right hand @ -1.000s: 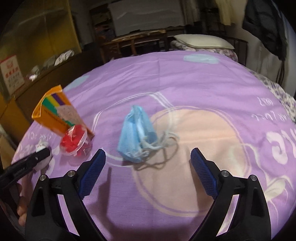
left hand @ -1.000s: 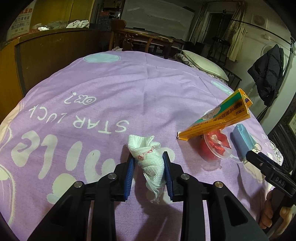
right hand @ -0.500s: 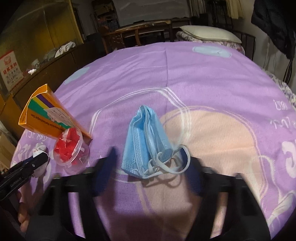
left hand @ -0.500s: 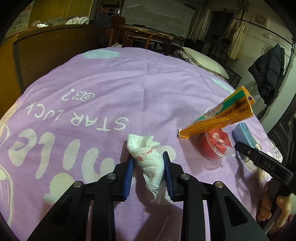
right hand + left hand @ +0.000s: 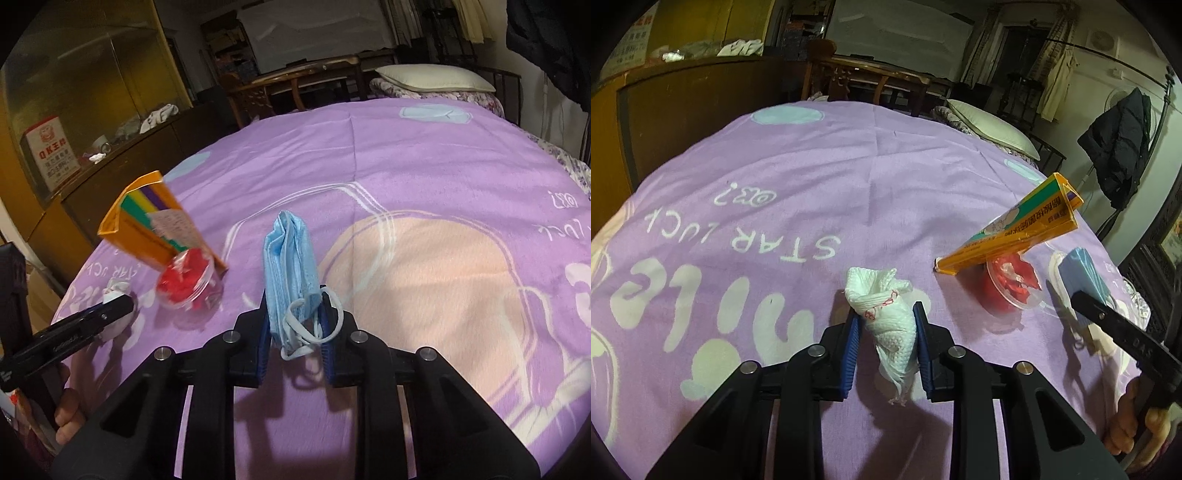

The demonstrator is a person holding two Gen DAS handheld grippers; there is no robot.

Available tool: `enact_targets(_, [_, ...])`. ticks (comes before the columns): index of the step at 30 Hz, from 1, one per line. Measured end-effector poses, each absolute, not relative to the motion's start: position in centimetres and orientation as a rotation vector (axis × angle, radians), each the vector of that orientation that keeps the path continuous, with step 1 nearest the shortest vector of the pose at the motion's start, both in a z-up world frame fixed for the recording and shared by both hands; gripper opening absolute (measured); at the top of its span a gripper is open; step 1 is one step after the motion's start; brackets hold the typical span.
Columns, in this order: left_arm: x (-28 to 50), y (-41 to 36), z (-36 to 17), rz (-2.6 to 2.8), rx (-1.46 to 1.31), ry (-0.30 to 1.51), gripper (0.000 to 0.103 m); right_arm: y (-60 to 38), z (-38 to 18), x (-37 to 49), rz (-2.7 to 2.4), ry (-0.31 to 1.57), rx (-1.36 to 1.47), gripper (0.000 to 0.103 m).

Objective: Collect trash
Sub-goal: 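Lift the tissue with the left tool while the right tool grasps the blue face mask, then carry the tissue and face mask to the red wastebasket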

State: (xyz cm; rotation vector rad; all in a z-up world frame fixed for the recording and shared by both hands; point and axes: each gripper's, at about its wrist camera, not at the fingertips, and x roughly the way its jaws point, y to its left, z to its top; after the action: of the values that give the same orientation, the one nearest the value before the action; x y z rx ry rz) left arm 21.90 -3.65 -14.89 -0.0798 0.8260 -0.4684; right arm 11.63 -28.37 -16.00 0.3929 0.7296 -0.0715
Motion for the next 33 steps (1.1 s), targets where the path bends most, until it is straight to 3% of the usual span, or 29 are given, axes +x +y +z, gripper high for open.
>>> enact_targets(16, [16.2,-2.7,-14.5,-0.398,-0.043,0.838,0.028,-24.9,-13.1,6.2,-0.096,0.671,0.273,0.024])
enact_targets(33, [8.0,-0.6,-4.8,-0.370,-0.014,0.636,0.028,-21.8,-4.7,0.7,-0.011,0.449,0.235,0.024])
